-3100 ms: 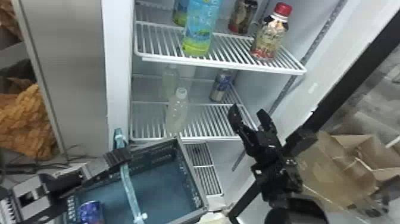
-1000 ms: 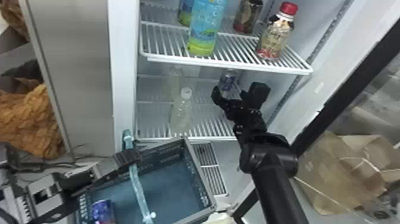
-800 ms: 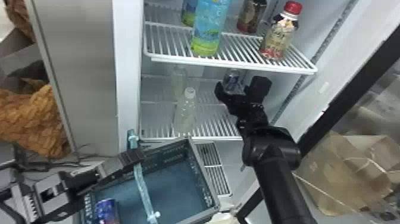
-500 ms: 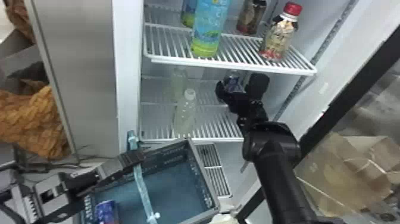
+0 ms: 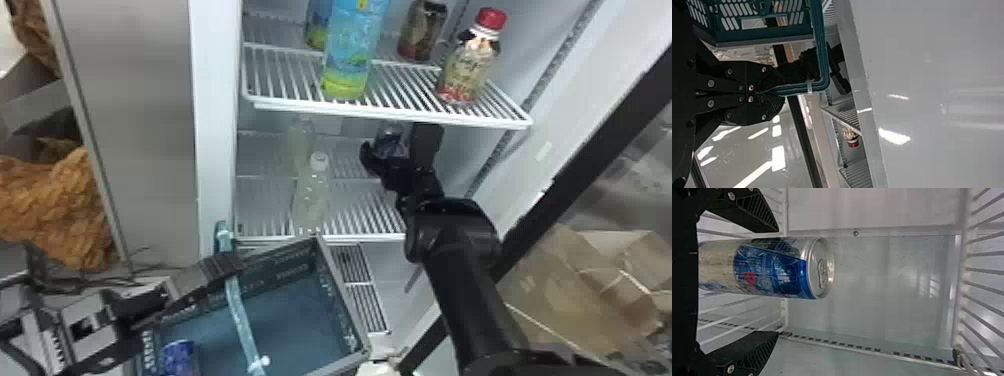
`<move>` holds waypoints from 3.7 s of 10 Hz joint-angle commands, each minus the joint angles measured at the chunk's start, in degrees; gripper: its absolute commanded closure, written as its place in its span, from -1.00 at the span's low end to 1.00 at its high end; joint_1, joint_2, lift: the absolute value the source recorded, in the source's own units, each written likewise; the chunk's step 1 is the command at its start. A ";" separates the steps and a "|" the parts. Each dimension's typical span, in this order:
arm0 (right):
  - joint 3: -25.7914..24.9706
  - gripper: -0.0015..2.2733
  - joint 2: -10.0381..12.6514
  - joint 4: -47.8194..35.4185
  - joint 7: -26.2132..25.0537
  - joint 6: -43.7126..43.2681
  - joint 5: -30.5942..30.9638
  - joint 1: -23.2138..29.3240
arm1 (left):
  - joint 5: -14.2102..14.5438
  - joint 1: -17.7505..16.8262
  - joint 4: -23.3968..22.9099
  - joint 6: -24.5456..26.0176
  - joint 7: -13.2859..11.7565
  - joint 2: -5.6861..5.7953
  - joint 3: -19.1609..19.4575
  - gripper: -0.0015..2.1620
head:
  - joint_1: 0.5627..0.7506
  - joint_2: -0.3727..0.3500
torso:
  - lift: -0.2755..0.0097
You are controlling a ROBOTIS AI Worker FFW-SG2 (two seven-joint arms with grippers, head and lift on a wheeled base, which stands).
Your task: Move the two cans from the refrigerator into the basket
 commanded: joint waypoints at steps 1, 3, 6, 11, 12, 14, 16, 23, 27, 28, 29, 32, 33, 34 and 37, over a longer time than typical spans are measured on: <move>0.07 -0.88 -0.12 0.60 -0.12 0.02 0.03 -0.27 | 0.01 -0.17 0.20 -0.06 0.00 0.00 -0.09 0.12 | 0.27 -0.83 | -0.60; 0.07 -0.80 -0.30 2.15 -0.12 0.02 -0.43 -1.25 | 0.01 -0.31 0.20 -0.06 0.00 0.00 -0.20 0.12 | 0.28 -0.84 | -0.60; 0.64 0.04 -1.18 5.24 0.94 0.02 -0.77 -2.94 | 0.01 -0.88 0.90 -0.34 0.00 0.00 -0.66 0.12 | 0.26 -0.84 | -0.60; 1.44 0.12 -1.00 -1.79 0.59 0.16 0.03 1.42 | 0.24 -0.31 0.90 -0.48 -0.18 0.09 -0.55 0.12 | 0.29 -0.84 | -0.60; 1.33 0.12 -0.74 -5.59 0.41 0.72 0.03 3.53 | 0.46 -0.17 0.90 -0.48 -0.26 0.18 -0.55 0.12 | 0.29 -0.84 | -0.60; 1.33 0.12 -0.30 -13.89 -0.12 3.95 0.15 8.17 | 0.69 0.11 0.90 -0.76 -0.44 0.44 -0.55 0.12 | 0.30 -0.83 | -0.60; 0.98 0.12 -0.12 -20.07 -0.12 5.78 0.03 12.11 | 0.69 0.53 0.90 -0.90 -0.53 0.53 -0.43 0.12 | 0.36 -0.83 | -0.60; 0.98 0.12 -1.18 -44.96 0.24 10.84 -5.91 30.67 | 1.61 1.51 0.76 -1.89 -0.79 0.97 -0.32 0.12 | 0.41 -0.86 | -0.60; -0.16 0.12 -1.44 -55.93 0.67 11.69 -10.37 40.65 | 1.84 1.80 0.76 -2.17 -0.79 1.06 -0.32 0.12 | 0.41 -0.84 | -0.60; -0.39 0.12 -1.62 -58.89 0.94 11.97 -11.40 43.18 | 1.84 1.94 0.76 -2.17 -0.79 1.06 -0.32 0.12 | 0.41 -0.85 | -0.60; -0.39 0.12 -1.88 -61.98 1.20 12.25 -12.31 45.72 | 1.84 2.08 0.76 -2.17 -0.79 1.06 -0.32 0.12 | 0.41 -0.85 | -0.60; -0.84 0.12 -2.32 -72.67 2.26 12.95 -17.34 54.01 | 1.72 2.22 0.76 -2.17 -0.79 1.06 -0.32 0.12 | 0.41 -0.83 | -0.60; -0.50 0.12 -2.23 -76.18 2.87 14.08 -19.51 57.25 | 1.72 2.36 0.76 -2.17 -0.79 1.06 -0.32 0.12 | 0.41 -0.82 | -0.60; -0.27 0.12 -2.06 -79.14 3.40 14.36 -21.11 60.20 | 1.84 2.50 0.76 -2.17 -0.79 1.06 -0.32 0.12 | 0.41 -0.80 | -0.60; 2.13 0.12 -1.62 -83.92 5.60 14.78 -25.79 64.98 | 1.84 2.78 0.76 -2.17 -0.79 1.06 -0.32 0.12 | 0.41 -0.69 | -0.60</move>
